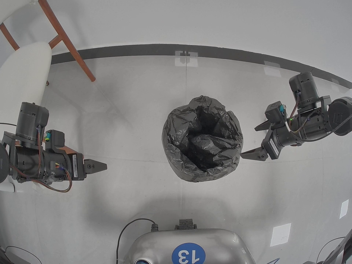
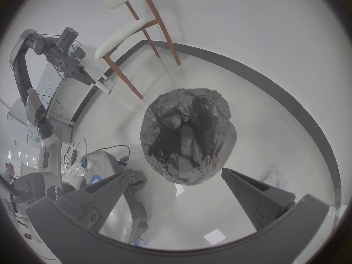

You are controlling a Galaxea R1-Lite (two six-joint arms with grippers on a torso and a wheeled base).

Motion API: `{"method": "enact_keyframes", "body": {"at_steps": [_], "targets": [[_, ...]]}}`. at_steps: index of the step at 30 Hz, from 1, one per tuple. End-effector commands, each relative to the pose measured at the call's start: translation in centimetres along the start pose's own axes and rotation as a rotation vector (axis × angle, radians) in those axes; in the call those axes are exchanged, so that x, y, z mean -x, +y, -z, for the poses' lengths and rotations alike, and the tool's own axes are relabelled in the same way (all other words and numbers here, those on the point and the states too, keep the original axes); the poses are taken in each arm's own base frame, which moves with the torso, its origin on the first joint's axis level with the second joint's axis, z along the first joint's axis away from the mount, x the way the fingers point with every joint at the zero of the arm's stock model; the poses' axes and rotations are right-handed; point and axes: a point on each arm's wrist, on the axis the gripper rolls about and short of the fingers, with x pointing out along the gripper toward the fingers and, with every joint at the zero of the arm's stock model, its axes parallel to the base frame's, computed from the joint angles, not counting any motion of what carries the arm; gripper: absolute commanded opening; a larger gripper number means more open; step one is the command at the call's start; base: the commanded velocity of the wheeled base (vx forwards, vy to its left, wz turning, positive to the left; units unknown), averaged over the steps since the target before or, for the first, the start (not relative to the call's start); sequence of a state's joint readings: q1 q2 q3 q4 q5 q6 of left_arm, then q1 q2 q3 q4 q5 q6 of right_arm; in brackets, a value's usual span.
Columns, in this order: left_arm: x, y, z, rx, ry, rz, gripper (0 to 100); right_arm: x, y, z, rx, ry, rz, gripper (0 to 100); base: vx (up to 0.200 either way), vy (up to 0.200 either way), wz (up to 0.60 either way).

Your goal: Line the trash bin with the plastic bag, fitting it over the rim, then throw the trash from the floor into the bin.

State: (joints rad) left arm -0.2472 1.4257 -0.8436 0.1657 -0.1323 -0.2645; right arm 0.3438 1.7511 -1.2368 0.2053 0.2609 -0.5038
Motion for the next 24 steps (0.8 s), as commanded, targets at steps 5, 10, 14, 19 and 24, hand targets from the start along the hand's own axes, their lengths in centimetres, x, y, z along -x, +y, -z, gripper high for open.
{"method": "enact_keyframes", "body": {"at_steps": [5, 10, 14, 19, 24], "targets": [[-0.1, 0.2, 0.0, 0.008, 0.001, -0.008, 100, -5.2, 0.0, -3.3, 0.052, -0.047, -0.047, 100, 0.000, 0.000, 0.00], [-0.2, 0.3, 0.2, 0.005, 0.001, -0.033, 100, -8.9, 1.3, -4.3, 0.082, -0.043, -0.100, 100, 0.000, 0.000, 0.00], [-0.1, 0.3, 0.3, 0.004, -0.013, -0.032, 100, -11.4, 1.9, -4.2, 0.089, -0.024, -0.131, 100, 0.000, 0.000, 0.00], [0.3, 0.6, 0.7, 0.010, -0.022, -0.036, 100, -14.1, 1.7, -4.2, 0.089, -0.020, -0.138, 100, 0.000, 0.000, 0.00], [1.0, 0.9, 0.8, 0.020, -0.042, -0.042, 100, -14.5, 1.3, -5.0, 0.087, -0.046, -0.131, 100, 0.000, 0.000, 0.00]]}}
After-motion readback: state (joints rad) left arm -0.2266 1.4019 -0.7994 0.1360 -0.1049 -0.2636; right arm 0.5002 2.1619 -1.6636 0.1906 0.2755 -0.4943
